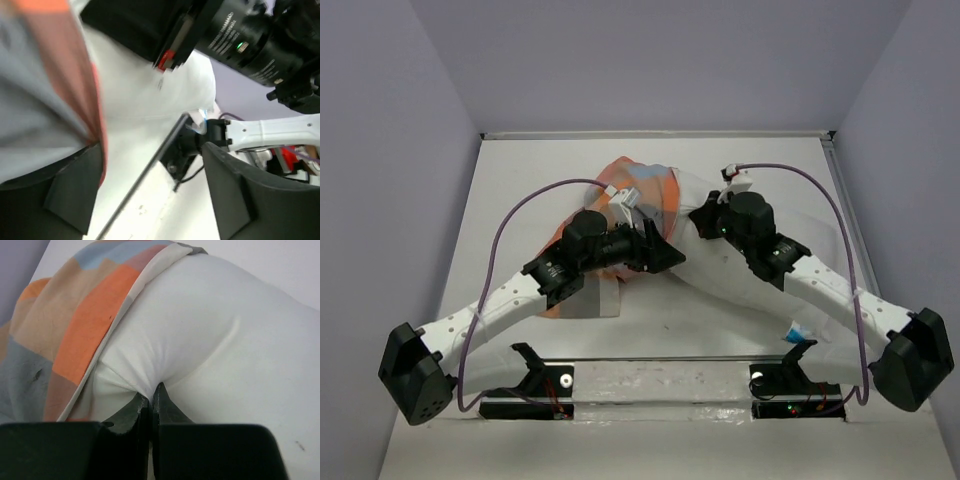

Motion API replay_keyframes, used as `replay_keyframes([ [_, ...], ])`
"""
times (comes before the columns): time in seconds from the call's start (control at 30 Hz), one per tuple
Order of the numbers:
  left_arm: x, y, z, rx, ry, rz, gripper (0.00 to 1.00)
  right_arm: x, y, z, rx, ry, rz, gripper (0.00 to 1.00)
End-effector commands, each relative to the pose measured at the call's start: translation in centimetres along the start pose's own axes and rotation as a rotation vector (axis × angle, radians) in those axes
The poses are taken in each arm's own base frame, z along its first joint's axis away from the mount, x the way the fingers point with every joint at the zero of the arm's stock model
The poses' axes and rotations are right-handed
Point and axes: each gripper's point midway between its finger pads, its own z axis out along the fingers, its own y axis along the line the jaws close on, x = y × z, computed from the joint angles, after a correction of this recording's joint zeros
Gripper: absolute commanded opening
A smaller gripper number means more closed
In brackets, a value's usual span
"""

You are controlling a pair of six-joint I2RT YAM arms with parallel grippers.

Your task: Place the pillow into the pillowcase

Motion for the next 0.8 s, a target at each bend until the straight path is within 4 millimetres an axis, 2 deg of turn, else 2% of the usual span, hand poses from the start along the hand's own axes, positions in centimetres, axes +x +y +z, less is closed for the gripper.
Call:
replay_keyframes([
  [0.0, -1.8, -1.3, -1.6, -0.018, -0.044, 0.090, 0.99, -6.5, -0.9, -2.3, 0.010, -0.200, 0.020, 0.00],
  [0.07, -5.0, 1.2, -3.8, -0.197, -0.200, 0.126, 0.99, -6.1, -1.6, -2.2, 0.030, -0.181, 0.016, 0.00],
  [0.1, -5.4, 2.9, -4.9, -0.300, -0.233, 0.129, 0.99, -6.1, -2.0, -2.1, 0.043, -0.178, 0.016, 0.00],
  [0.13, -5.8, 6.2, -7.6, -0.490, -0.310, 0.115, 0.99, -6.1, -2.5, -1.9, 0.055, -0.171, 0.020, 0.00],
  [0.17, -6.3, 6.8, -9.0, -0.547, -0.357, 0.103, 0.99, -5.9, -2.4, -1.8, 0.048, -0.165, 0.022, 0.00],
  [0.2, -5.4, 8.9, -10.2, -0.623, -0.371, 0.081, 0.99, -6.1, -2.3, -1.8, 0.032, -0.161, 0.026, 0.00],
  [0.23, -5.5, 10.3, -12.5, -0.700, -0.449, 0.031, 0.98, -6.2, -2.1, -1.8, 0.026, -0.164, 0.030, 0.00],
  [0.27, -4.1, 12.4, -13.4, -0.766, -0.450, 0.011, 0.97, -6.3, -1.9, -1.9, 0.014, -0.164, 0.031, 0.00],
  [0.3, -3.6, 14.3, -14.9, -0.842, -0.469, -0.016, 0.95, -6.3, -1.7, -1.9, 0.006, -0.162, 0.032, 0.00],
  [0.33, -3.5, 15.3, -15.8, -0.874, -0.505, -0.059, 0.93, -6.3, -1.6, -1.9, 0.000, -0.158, 0.033, 0.00],
  [0.37, -3.2, 16.4, -16.3, -0.901, -0.509, -0.074, 0.91, -6.3, -1.4, -1.9, -0.012, -0.156, 0.034, 0.00],
  [0.4, -2.0, 18.3, -16.5, -0.940, -0.502, -0.105, 0.85, -6.2, -1.2, -2.0, -0.022, -0.152, 0.034, 0.00],
  [0.43, -2.0, 19.1, -16.5, -0.941, -0.531, -0.137, 0.82, -6.0, -1.2, -2.0, -0.022, -0.149, 0.036, 0.00],
  [0.47, -1.0, 21.0, -16.8, -0.969, -0.534, -0.183, 0.81, -6.2, -1.2, -2.2, -0.024, -0.154, 0.035, 0.00],
  [0.53, -0.9, 22.4, -17.0, -0.988, -0.573, -0.217, 0.80, -5.9, -1.1, -2.4, -0.035, -0.148, 0.031, 0.00],
  [0.57, -0.5, 23.6, -17.9, -1.044, -0.595, -0.221, 0.79, -5.9, -0.9, -2.6, -0.046, -0.148, 0.027, 0.00],
  [0.67, 0.7, 25.7, -19.2, -1.158, -0.574, -0.225, 0.80, -5.6, -0.8, -2.7, -0.056, -0.142, 0.018, 0.00],
  [0.77, 0.8, 26.4, -19.7, -1.192, -0.571, -0.255, 0.80, -5.6, -0.7, -2.9, -0.066, -0.142, 0.019, 0.00],
])
